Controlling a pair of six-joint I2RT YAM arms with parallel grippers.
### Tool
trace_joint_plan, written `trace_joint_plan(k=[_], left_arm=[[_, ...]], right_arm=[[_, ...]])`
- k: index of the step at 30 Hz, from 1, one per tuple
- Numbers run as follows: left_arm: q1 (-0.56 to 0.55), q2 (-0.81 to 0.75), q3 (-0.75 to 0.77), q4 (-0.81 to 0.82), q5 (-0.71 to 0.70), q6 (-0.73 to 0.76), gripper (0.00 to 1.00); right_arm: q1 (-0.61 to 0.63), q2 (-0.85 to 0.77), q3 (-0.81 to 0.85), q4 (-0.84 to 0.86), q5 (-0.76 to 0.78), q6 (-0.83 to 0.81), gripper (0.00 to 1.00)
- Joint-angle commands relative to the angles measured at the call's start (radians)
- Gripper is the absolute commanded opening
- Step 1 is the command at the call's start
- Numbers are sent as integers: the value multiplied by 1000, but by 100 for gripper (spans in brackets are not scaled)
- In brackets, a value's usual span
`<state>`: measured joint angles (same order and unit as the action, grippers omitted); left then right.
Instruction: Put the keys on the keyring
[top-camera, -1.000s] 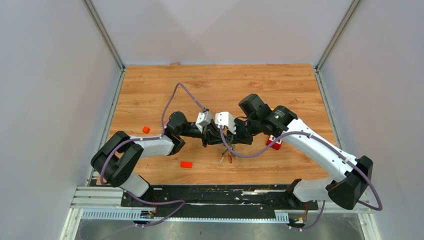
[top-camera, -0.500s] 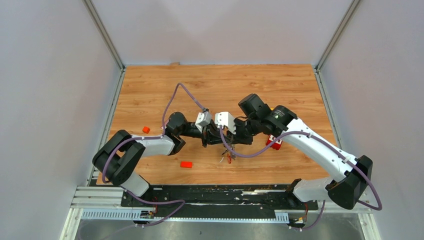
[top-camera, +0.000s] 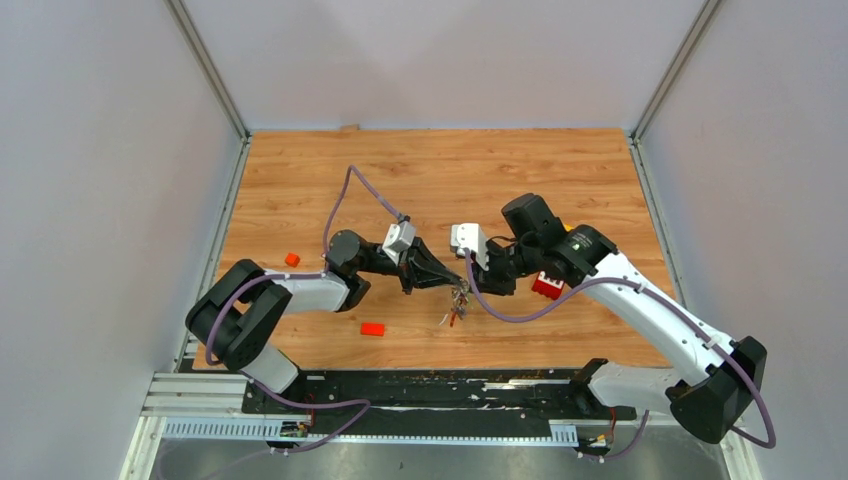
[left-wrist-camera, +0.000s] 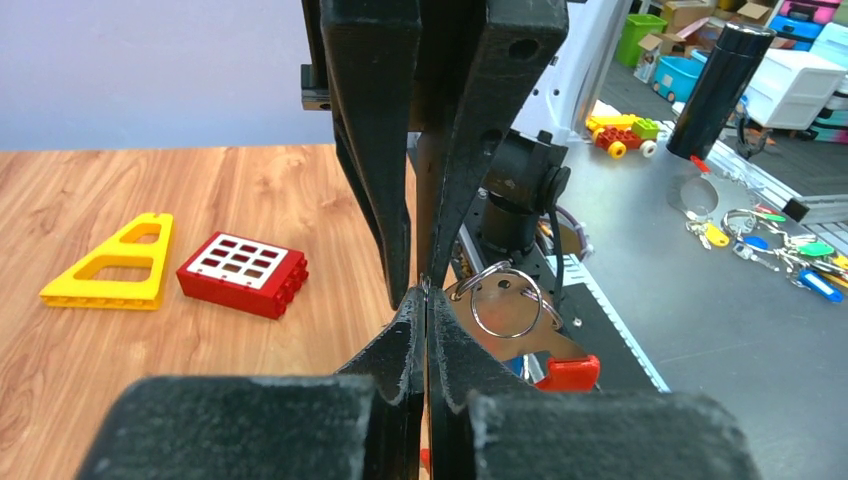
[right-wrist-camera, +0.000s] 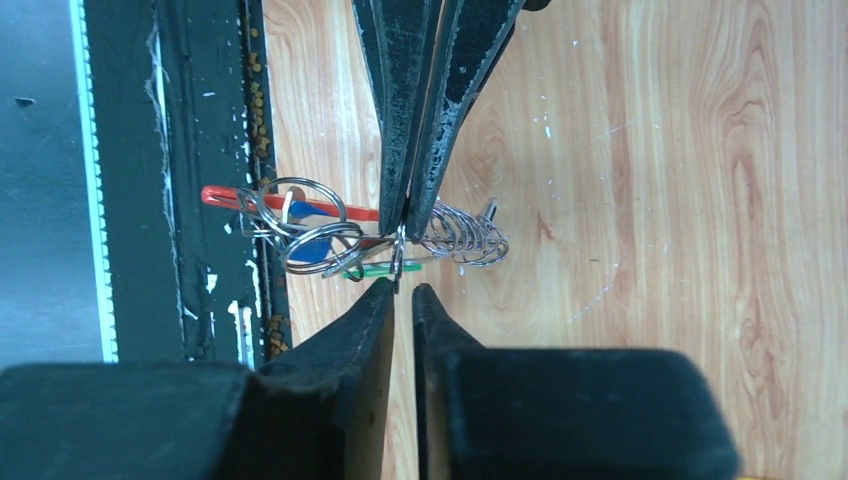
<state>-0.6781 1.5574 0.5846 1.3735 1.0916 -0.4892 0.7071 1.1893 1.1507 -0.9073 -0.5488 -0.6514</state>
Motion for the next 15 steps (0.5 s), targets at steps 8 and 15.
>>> trace_joint_plan(k=[8,15], left_arm=[[-5,-51,-5,95,-10,-26,0],[-26,-53,-10,111,-24,-28,0]], right_arm=[[-13,-42,-40,102,-131,8,0],[-15,-38,-69,165,-150,11,0]])
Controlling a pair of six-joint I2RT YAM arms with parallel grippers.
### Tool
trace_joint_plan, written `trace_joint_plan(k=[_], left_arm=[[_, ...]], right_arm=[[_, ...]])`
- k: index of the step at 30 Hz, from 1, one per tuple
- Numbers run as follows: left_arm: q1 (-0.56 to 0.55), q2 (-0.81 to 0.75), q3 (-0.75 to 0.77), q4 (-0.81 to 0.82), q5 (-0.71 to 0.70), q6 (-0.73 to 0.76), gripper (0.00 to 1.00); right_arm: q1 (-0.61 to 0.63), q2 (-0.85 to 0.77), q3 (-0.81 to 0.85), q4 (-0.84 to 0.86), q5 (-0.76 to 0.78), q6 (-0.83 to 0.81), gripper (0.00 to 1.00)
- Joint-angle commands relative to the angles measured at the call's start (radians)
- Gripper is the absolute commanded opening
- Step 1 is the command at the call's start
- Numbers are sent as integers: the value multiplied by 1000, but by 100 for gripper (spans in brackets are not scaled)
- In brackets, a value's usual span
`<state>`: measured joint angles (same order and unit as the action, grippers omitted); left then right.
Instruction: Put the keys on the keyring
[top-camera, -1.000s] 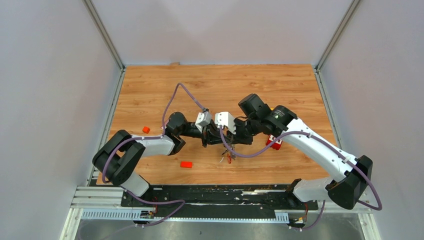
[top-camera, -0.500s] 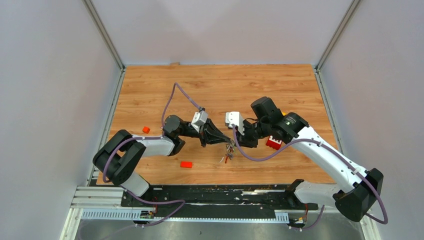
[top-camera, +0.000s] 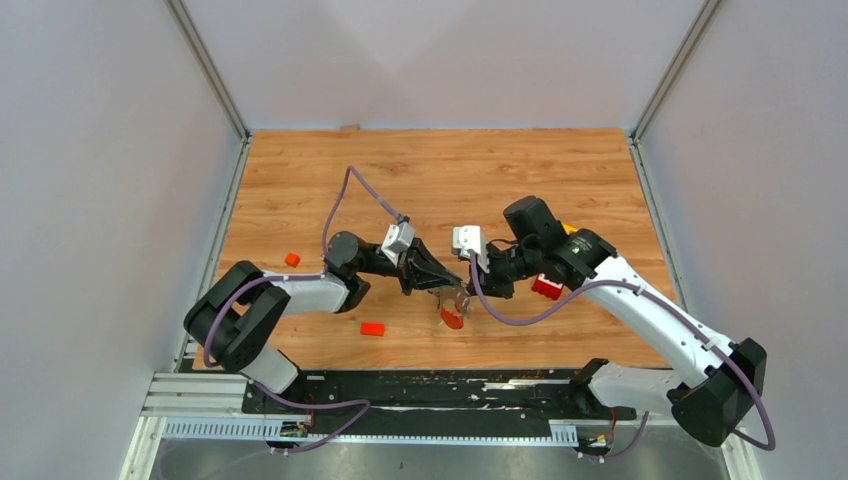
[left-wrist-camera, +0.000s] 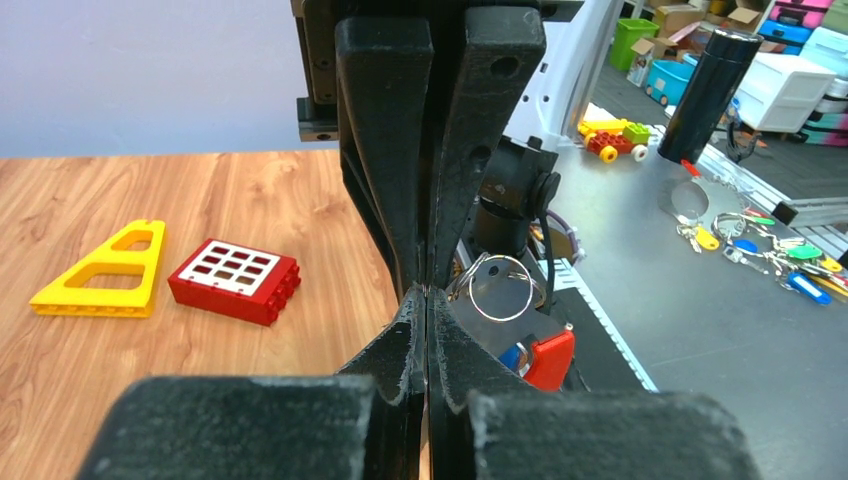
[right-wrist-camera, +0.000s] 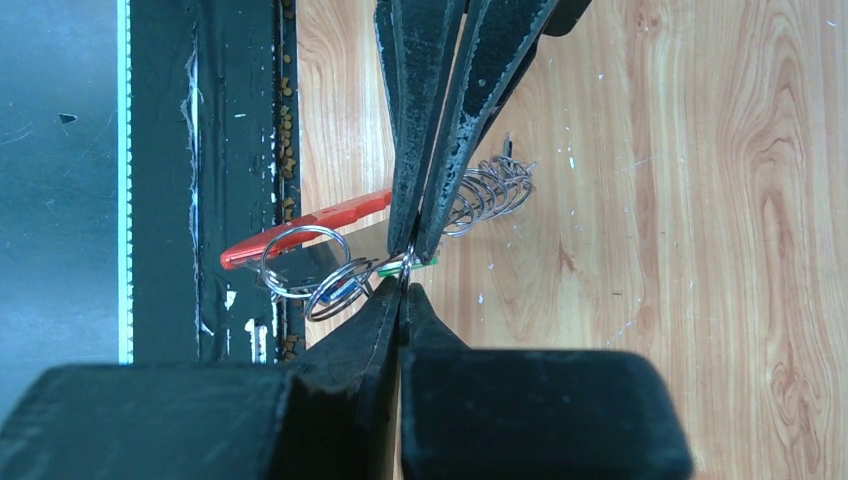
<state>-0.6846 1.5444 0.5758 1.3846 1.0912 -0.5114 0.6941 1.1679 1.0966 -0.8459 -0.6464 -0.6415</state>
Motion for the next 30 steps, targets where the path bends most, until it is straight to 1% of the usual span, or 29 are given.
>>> trace_joint_plan(k=[1,4,8,10,12,14,19,27,30], left_arm=[[-20,-38,-3,104,-25,-5,0],[-20,-31,-7,107,-26,-5,0],[-20,-23,-13,117,-32,-11,0],[-20,-18,-14,121,-34,-18,0],[-20,-14,-13,121,-34,-21,0],[-20,-15,-14,119,-34,-21,0],[-20,-11,-9,107,-42,-22,0],[-20,-8,-8,101,-46,-24,0],[-21,-4,-8,102,-48,-28,0]], right_arm=[[-2,-16,-15,108,-55,2,0],[-3,-21,-12,104,-53,-6,0],[-17,-51,-17,106,-43,-6,6],[-25,-61,-13,103,-49,-5,14],[-32,-71,-5,94,-50,-8,24],[-38,-86,6,84,-53,-13,28],[-39,-80,31,72,-72,-11,29],[-39,-58,22,99,-96,3,29],[-39,-48,24,106,-108,10,25]])
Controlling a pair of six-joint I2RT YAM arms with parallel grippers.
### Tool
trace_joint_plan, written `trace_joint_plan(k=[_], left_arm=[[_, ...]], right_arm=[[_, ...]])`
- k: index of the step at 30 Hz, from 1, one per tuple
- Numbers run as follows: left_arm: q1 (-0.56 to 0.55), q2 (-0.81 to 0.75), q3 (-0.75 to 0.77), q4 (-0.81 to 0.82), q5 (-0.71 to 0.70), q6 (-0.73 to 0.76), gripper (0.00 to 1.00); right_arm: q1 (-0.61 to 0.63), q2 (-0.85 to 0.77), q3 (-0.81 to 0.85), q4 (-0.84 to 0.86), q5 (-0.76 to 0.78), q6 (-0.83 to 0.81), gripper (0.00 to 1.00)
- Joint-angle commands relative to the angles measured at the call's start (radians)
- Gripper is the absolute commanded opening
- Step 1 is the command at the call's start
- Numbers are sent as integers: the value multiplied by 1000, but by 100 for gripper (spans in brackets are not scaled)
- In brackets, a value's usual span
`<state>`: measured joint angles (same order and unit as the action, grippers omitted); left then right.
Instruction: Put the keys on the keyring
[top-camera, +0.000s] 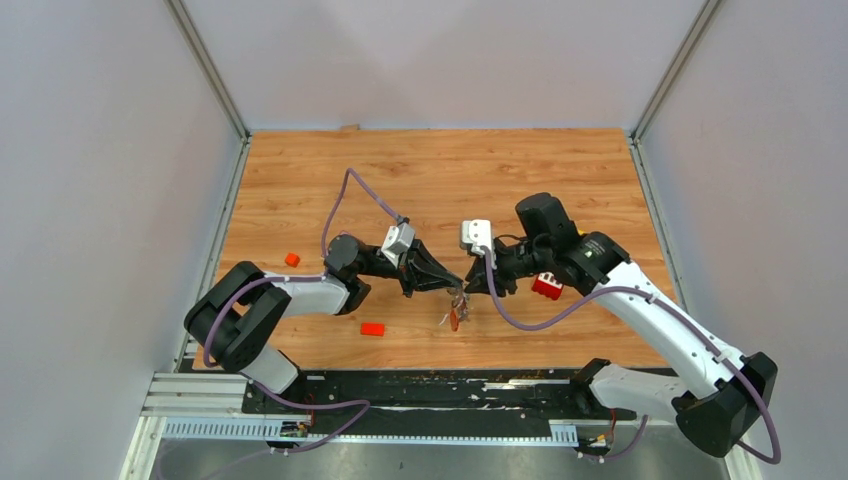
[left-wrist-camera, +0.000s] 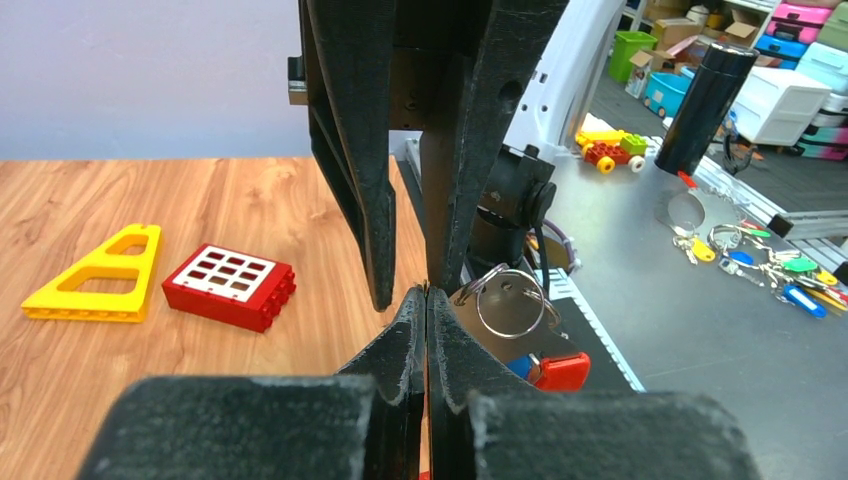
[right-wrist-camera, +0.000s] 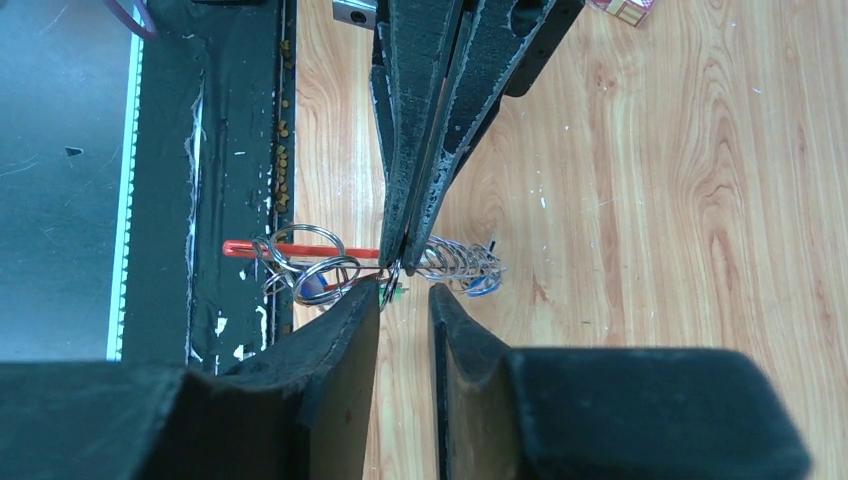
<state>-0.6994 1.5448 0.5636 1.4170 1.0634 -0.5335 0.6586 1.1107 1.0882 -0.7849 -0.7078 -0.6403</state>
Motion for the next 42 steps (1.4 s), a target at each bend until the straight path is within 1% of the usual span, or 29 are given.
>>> trace_joint_plan(k=[1,3,6,7,12,13,16,17,19,21,23,27,29,31,34,38,40,42], left_arm=[[-5,-3,4,70,-20,-7,0],[-5,-2,4,69,-19,-7,0],[-5,3,4,63,-12,-3,0],[-5,6,3,60,-8,2,0],[13,33,26,2,-9,51,0],[20,41,40,-8,-8,50,5],[40,57,68,-30,-5,49,25],[46,58,80,-43,-3,51,30],[57,58,98,-59,10,58,37],[63,56,114,-83,23,61,47],[67,51,125,-116,32,75,55],[69,42,129,-155,40,120,69],[69,33,126,-195,46,172,74],[72,12,124,-272,37,245,77],[75,-33,139,-462,-8,386,78],[74,-100,196,-758,-122,555,78],[75,-111,242,-941,-200,607,78],[74,-120,280,-1050,-274,659,78]], right_arm=[[-3,14,35,47,-49,13,21],[-4,21,40,49,-53,14,10],[-3,23,53,47,-55,14,2],[-2,22,60,41,-52,14,0],[-3,21,96,20,15,46,0],[-2,21,102,18,41,55,0],[-2,24,130,0,113,78,0],[-2,26,139,-8,135,86,0],[-2,28,149,-18,175,97,0],[-2,30,153,-23,217,108,0],[-1,34,150,-24,241,114,0],[-2,39,145,-11,287,132,0],[-2,43,145,-1,328,143,0],[-2,47,143,9,371,154,0],[-1,52,141,31,441,176,0],[-3,65,131,61,540,208,0],[-3,73,130,77,580,230,0],[-3,83,131,90,609,255,0]])
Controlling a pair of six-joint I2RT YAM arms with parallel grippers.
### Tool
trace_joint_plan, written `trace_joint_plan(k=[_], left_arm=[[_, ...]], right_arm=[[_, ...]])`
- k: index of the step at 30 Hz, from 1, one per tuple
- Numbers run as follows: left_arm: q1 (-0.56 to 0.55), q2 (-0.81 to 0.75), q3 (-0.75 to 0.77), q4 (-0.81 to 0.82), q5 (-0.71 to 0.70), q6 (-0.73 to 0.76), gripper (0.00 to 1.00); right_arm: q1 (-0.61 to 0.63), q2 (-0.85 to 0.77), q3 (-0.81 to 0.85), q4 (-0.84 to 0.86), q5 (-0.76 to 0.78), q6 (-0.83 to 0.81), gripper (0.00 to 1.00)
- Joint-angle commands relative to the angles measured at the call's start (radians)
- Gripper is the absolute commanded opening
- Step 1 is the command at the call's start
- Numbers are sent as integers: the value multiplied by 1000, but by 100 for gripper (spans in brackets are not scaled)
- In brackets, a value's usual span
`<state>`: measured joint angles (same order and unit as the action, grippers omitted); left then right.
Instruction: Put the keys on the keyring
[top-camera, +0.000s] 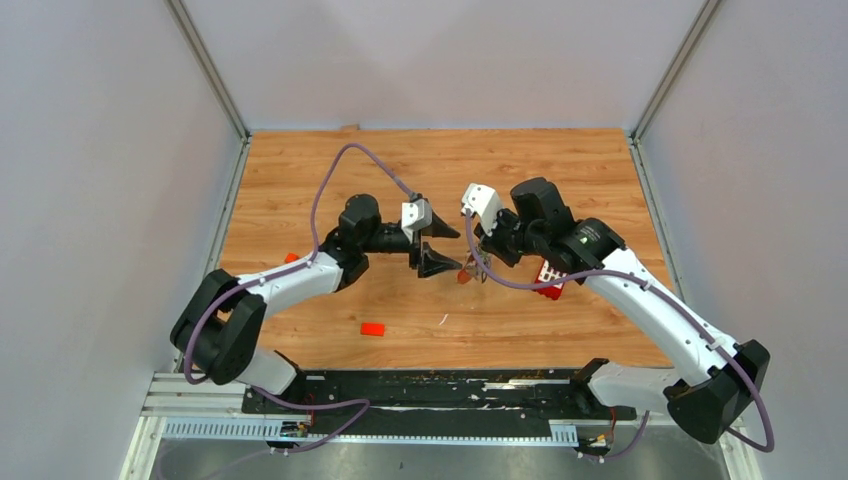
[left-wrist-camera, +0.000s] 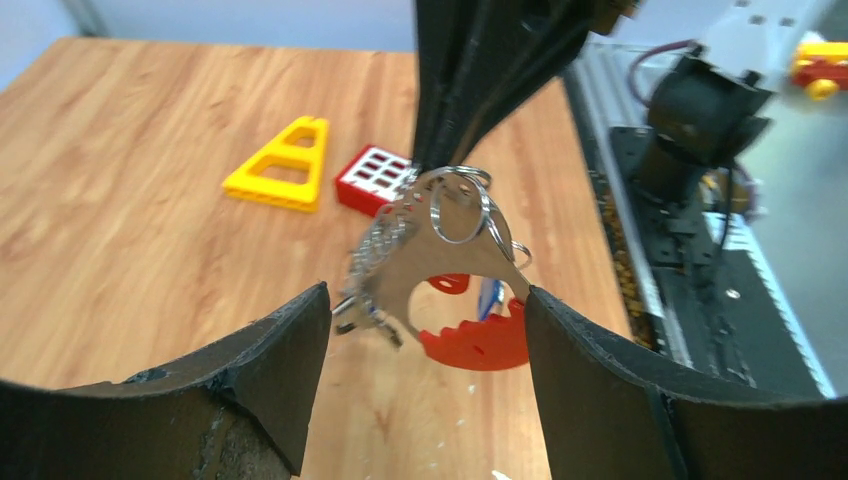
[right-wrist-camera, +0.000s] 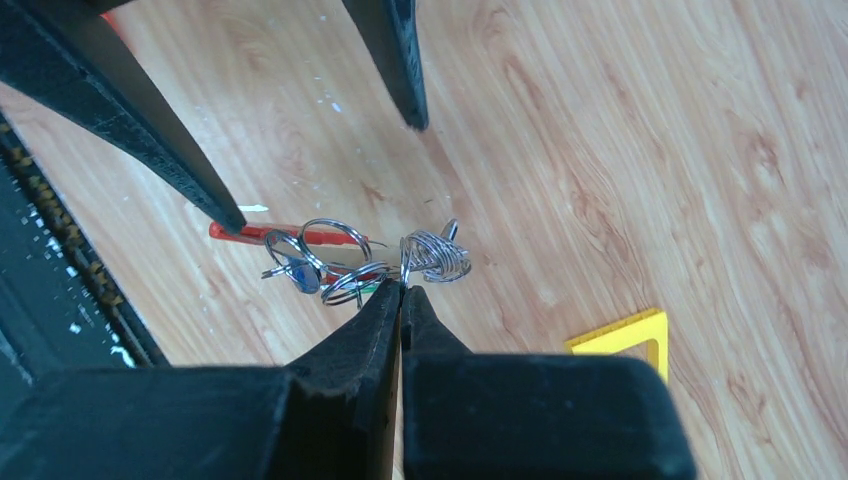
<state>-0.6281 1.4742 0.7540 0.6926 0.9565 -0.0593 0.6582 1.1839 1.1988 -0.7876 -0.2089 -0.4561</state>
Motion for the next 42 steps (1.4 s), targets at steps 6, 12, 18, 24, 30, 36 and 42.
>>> trace_joint_plan(k=[6,12,18,24,30,36,42], left_arm=[[-33,-65,113,-391,-219,198,78],[-73,-44,125,-390,-210,175,79],[-83,-28,130,-369,-318,163,78],[-91,49,203,-396,-387,179,76],[-91,105,258,-379,-353,139,79],[-96,135,267,-339,-357,91,80],[-103,157,280,-309,-373,17,81]], right_arm=[[-16,45,48,115,137,140,0],[-30,64,54,136,137,182,0],[-63,72,44,157,54,243,0],[-96,88,41,164,-28,290,0],[-130,92,23,183,-88,333,0],[-152,98,18,194,-123,363,0],[-159,105,15,200,-140,377,0]])
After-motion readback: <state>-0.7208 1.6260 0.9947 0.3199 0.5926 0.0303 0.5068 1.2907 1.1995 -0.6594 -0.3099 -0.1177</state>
